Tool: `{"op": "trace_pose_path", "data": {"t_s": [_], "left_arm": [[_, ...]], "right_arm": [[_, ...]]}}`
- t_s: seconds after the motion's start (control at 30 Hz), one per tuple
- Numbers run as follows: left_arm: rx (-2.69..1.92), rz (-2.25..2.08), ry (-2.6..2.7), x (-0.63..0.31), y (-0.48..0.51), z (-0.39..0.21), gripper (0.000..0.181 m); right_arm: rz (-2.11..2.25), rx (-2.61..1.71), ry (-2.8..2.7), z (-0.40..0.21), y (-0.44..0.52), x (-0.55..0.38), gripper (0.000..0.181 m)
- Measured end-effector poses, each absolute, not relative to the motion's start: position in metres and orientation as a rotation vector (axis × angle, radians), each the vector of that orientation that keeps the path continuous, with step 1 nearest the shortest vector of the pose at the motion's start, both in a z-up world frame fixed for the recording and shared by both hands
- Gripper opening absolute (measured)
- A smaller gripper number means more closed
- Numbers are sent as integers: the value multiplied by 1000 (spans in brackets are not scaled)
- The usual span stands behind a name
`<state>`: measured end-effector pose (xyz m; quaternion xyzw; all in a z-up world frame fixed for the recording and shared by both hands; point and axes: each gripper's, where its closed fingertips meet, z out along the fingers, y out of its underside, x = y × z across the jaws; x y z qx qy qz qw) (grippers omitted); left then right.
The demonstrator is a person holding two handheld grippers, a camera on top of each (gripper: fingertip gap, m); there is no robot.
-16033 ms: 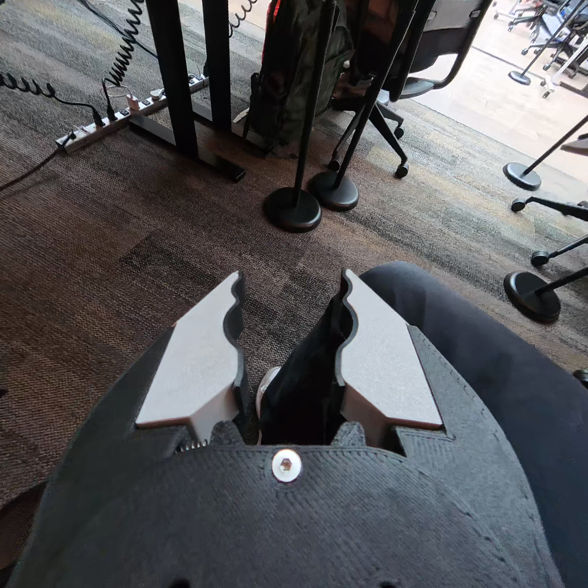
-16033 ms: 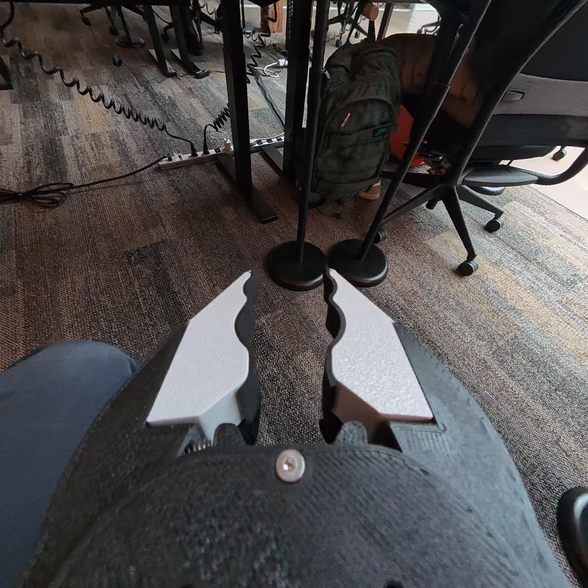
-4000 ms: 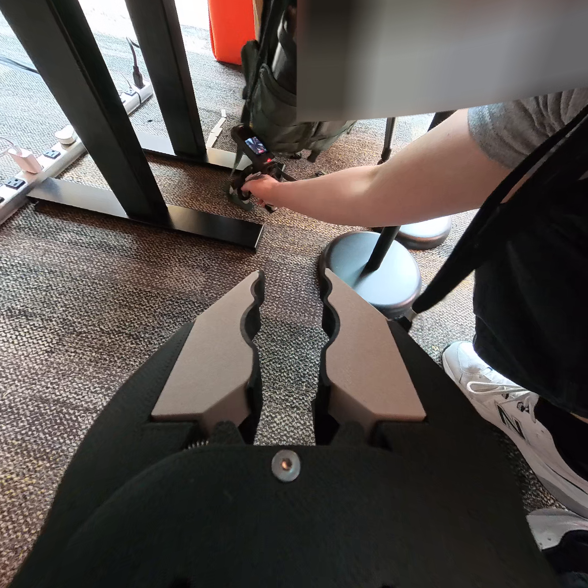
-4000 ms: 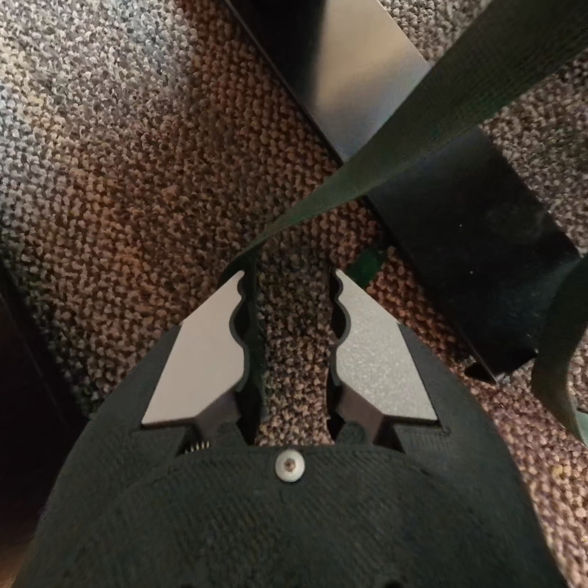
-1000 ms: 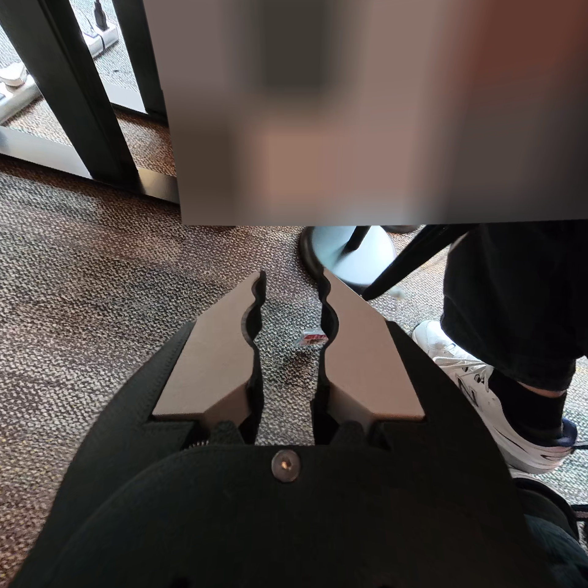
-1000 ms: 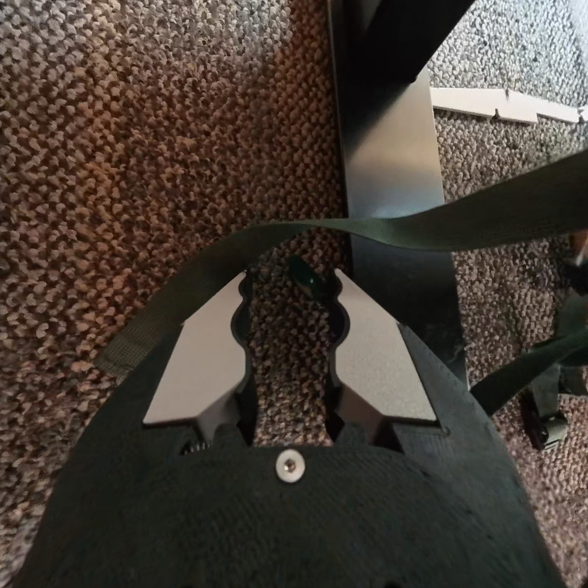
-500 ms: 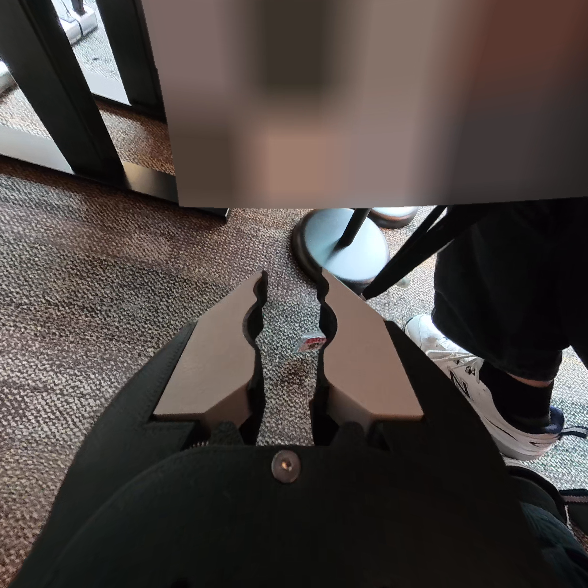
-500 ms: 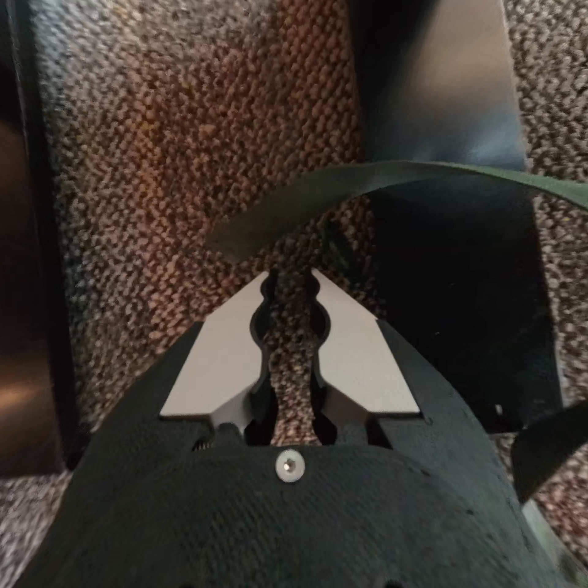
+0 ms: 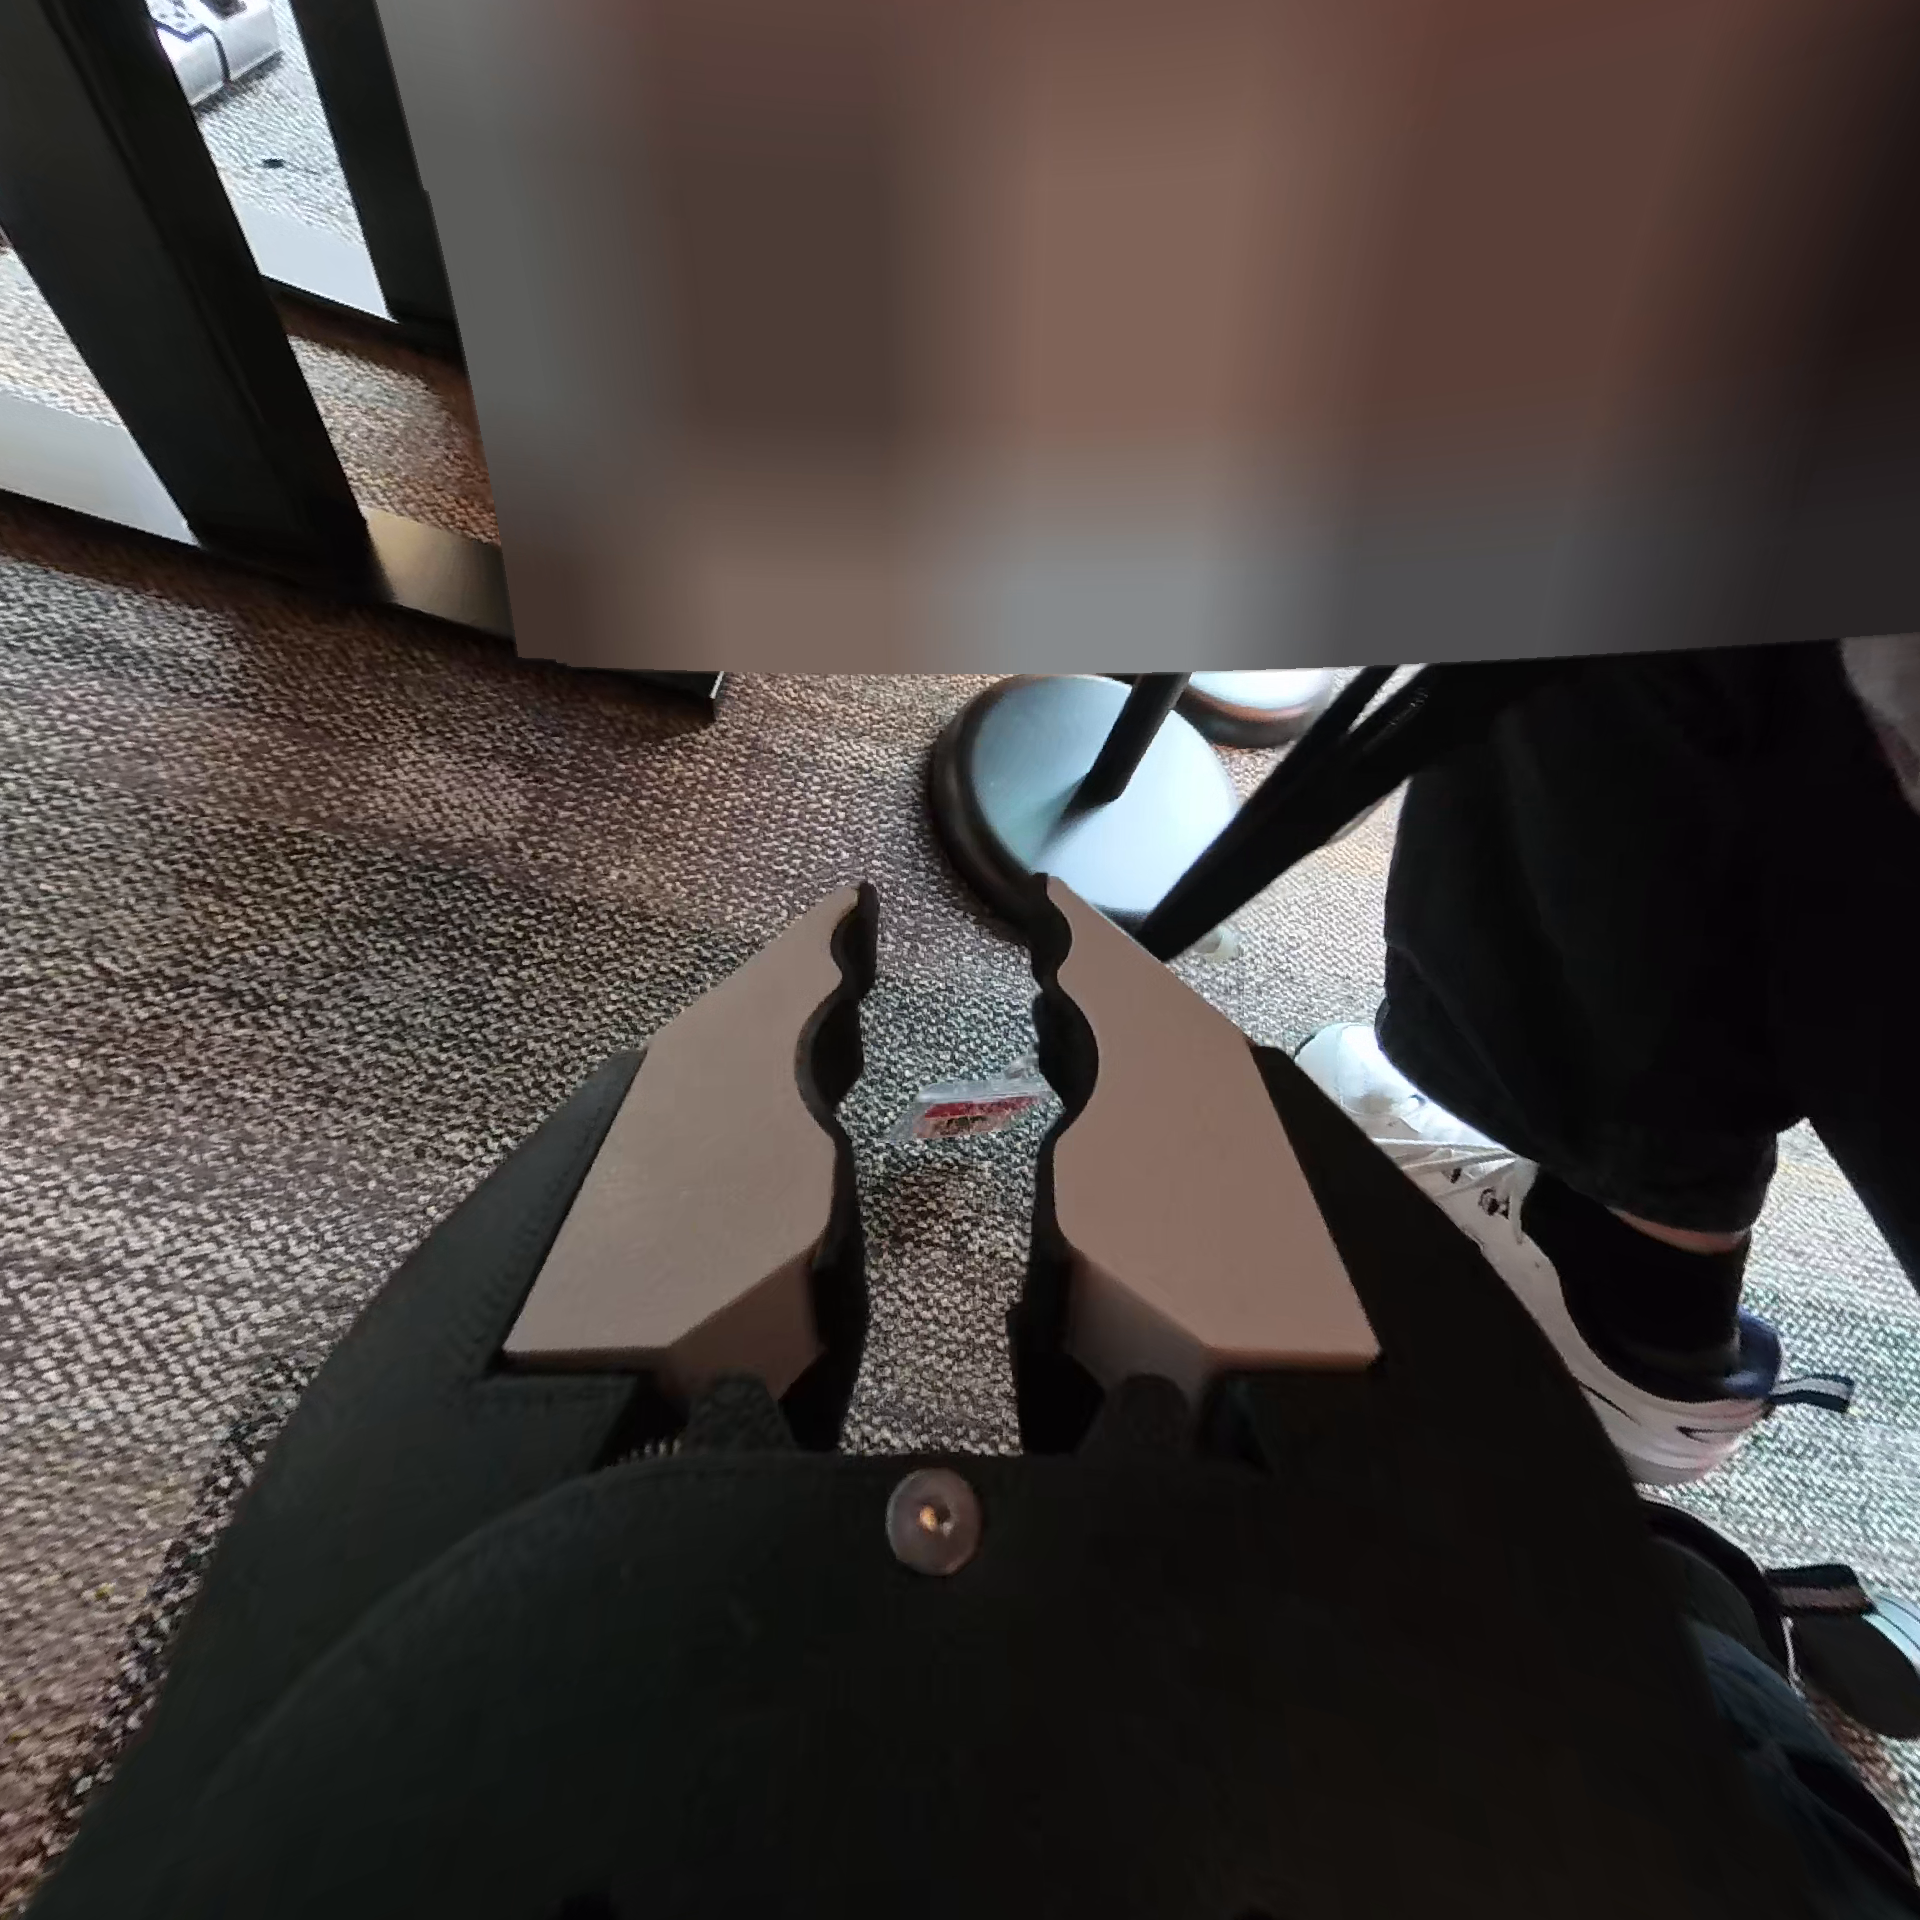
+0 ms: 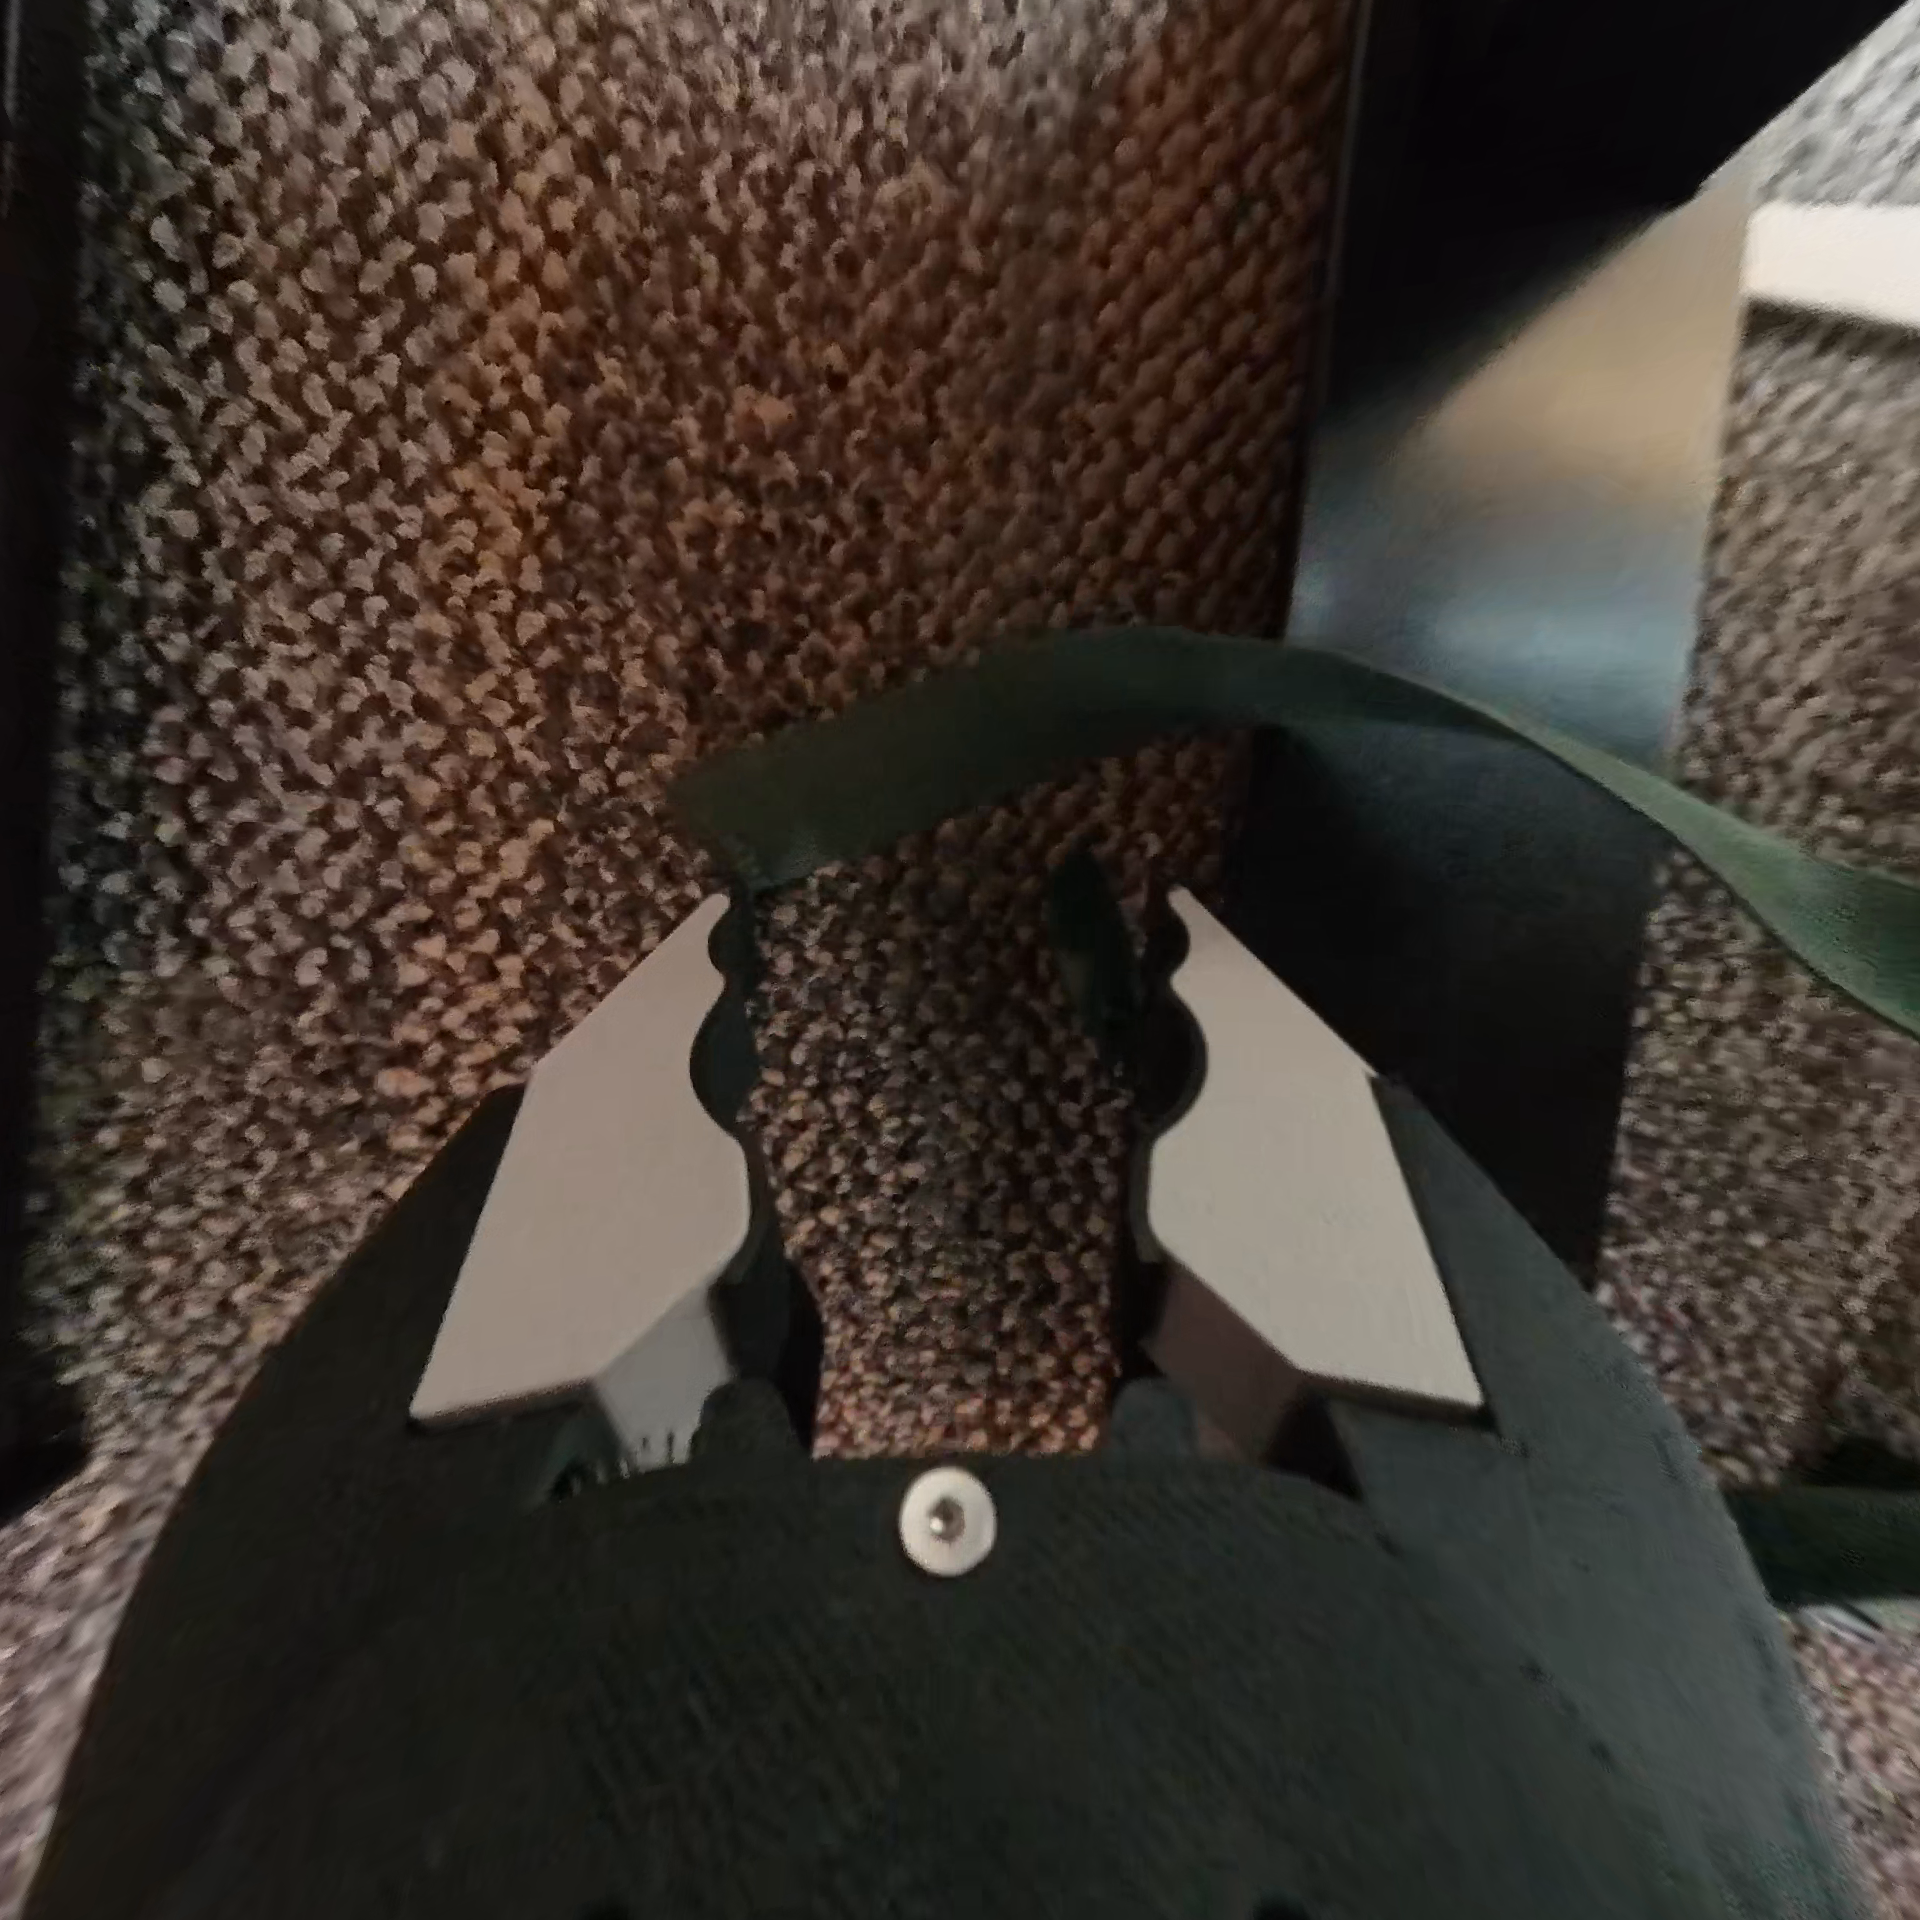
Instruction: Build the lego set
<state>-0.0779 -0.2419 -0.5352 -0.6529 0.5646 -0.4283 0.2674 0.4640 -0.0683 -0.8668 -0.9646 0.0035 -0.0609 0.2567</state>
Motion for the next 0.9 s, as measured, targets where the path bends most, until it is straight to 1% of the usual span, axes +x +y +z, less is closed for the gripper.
{"op": "trace_pose_path", "data": {"t_s": [0.1,0.3,0.37,0.4,0.5,0.7,0.9], "left_arm": [[-1776,-1148,1530,-81,-243,-539,27],[-1790,-1140,1539,-83,-244,-539,26],[-1788,-1138,1539,-84,-243,-539,26],[-1788,-1136,1541,-84,-242,-540,25],[-1790,-1150,1549,-82,-243,-538,25],[-1776,-1141,1568,-83,-244,-539,24],[-1760,-1147,1573,-81,-244,-536,22]], "right_arm": [[-17,-2672,53,-871,-72,461,70],[103,-2717,66,-869,-81,457,70],[66,-2718,15,-870,-84,457,70],[33,-2718,8,-871,-84,459,66],[-5,-2703,-12,-871,-85,458,60],[14,-2697,-54,-870,-86,449,46],[9,-2719,-44,-870,-87,447,41]]}}
